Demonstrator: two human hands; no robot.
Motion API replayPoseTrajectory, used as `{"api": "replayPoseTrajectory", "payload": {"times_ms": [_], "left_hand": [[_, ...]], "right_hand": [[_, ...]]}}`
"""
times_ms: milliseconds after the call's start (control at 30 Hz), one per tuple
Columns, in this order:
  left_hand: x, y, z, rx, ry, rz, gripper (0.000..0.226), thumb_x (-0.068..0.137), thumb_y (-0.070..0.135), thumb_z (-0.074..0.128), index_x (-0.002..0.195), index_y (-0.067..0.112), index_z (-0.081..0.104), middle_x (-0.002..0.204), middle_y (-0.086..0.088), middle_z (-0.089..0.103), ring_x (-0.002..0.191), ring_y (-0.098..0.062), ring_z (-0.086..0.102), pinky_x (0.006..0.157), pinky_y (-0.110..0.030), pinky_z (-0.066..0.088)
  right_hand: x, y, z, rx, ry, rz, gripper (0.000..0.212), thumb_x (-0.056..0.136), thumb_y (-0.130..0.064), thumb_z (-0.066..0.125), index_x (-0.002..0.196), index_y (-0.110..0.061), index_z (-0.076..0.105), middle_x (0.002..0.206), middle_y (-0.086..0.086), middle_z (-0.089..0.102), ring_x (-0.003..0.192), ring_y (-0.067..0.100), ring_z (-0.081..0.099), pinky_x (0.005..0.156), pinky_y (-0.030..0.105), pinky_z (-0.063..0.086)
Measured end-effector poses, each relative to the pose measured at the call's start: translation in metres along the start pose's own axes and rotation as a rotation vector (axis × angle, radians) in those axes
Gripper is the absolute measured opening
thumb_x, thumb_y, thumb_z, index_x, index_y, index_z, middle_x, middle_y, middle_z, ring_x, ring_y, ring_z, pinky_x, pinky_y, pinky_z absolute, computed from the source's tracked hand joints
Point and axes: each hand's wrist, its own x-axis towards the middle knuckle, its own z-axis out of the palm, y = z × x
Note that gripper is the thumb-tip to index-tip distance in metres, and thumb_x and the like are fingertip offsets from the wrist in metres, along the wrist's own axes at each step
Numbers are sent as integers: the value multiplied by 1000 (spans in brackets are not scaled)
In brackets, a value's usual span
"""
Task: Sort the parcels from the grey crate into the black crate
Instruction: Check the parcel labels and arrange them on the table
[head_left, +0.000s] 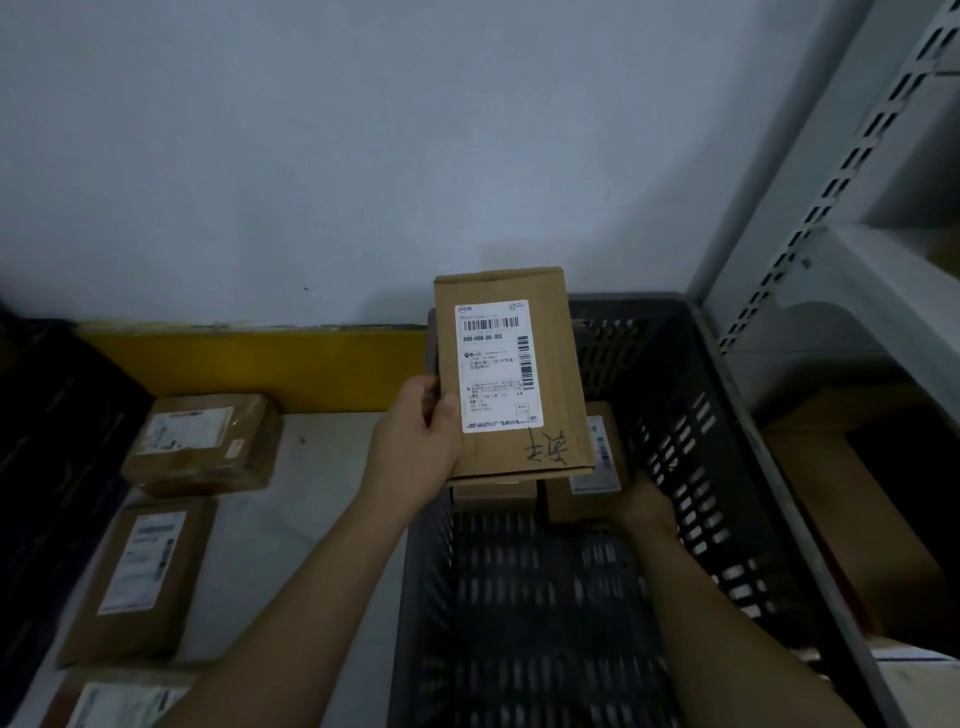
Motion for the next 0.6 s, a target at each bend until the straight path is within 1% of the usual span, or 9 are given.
{"api": "replayPoseTrajectory", "payload": {"times_ms": [67,100,167,233,333,400,467,533,600], "left_hand": [[3,5,8,11,-25,13,31,111,34,53,139,23,55,121,10,66,101,-3,63,71,-16,45],[5,7,13,20,-40,19,35,111,34,53,143,21,55,125,8,67,105,-6,63,73,-17,45],[8,10,25,23,-77,13,38,111,34,52,147,21,53,132,5,67,110,-10,63,77,-22,47],[12,10,36,13,-118,-11,40,111,36,52,149,22,51,136,4,67,110,-12,63,81,-27,48],[16,10,55,53,-180,-29,43,112,37,49,151,20,48,140,2,63,112,-13,59,85,-30,45],[16,8,68,61,-223,-31,42,111,37,49,150,20,48,144,-2,63,115,-15,59,89,-33,47],[13,10,77,107,-295,-13,43,110,37,52,150,24,46,142,-2,64,115,-17,61,92,-38,54],[9,10,81,275,-358,102,51,109,37,54,156,26,38,141,-4,63,116,-22,63,94,-42,56],[9,7,77,523,-299,274,58,109,37,52,161,19,33,149,-10,57,130,-28,56,105,-44,51]], "right_hand": [[-7,-12,-19,74,29,54,41,108,-25,58,146,-8,62,139,17,67,122,35,65,97,31,51],[-11,-21,-32,170,45,71,41,109,-32,54,140,-10,67,136,20,69,116,36,67,95,35,54],[-36,-47,-57,424,-7,16,41,109,-47,52,120,-16,74,118,19,76,102,36,73,90,47,61],[-76,-66,-83,645,-102,-96,36,111,-53,51,112,-26,75,107,8,81,97,28,78,82,45,63],[-121,-79,-110,569,-189,-378,29,106,-53,62,128,-39,72,116,-7,80,105,16,77,85,44,66],[-119,-71,-115,428,-141,-490,47,101,-47,74,145,-40,62,126,-13,74,113,12,73,86,43,66],[-105,-61,-112,302,-36,-516,53,102,-34,75,152,-36,57,133,-13,71,121,11,68,96,42,61],[-88,-53,-106,263,24,-479,51,104,-26,70,153,-32,58,137,-9,70,126,15,65,106,42,56],[-67,-45,-95,240,52,-381,46,105,-25,67,151,-28,60,138,-4,70,128,24,65,107,41,53]]}}
